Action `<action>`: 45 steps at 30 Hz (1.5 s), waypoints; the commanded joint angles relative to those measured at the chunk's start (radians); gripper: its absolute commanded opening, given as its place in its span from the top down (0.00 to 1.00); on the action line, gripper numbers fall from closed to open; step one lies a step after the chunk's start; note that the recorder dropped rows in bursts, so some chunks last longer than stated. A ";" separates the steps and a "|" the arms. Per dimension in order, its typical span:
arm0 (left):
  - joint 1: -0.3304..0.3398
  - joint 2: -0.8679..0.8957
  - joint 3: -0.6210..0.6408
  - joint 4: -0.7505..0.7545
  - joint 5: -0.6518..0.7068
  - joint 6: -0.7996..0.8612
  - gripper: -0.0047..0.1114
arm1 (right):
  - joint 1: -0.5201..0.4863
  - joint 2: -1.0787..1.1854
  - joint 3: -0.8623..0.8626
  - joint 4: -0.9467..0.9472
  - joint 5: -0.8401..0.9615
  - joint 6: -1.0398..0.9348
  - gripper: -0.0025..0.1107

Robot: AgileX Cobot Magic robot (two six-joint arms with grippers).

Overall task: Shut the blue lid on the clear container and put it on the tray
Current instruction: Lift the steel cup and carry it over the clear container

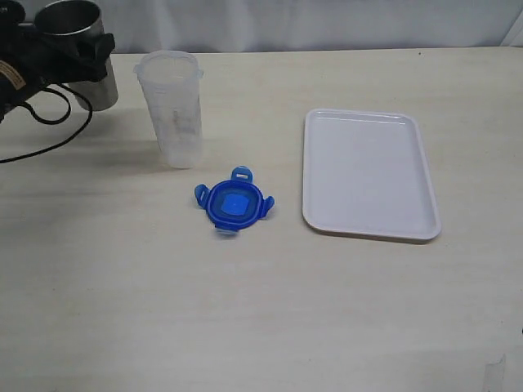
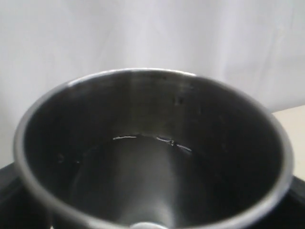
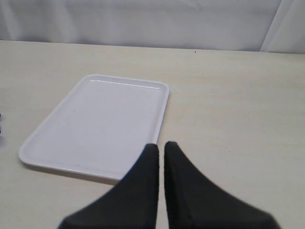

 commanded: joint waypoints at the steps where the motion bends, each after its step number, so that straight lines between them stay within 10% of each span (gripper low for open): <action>1: -0.001 -0.017 -0.067 0.058 -0.046 -0.093 0.96 | 0.002 -0.004 0.002 0.002 -0.011 0.002 0.94; 23: -0.020 -0.104 -0.111 0.328 -0.057 -0.241 0.96 | 0.002 -0.004 0.002 0.002 -0.011 0.002 0.94; 45: -0.058 -0.104 -0.111 0.337 -0.043 0.073 0.96 | 0.002 -0.004 0.002 0.002 -0.011 0.002 0.94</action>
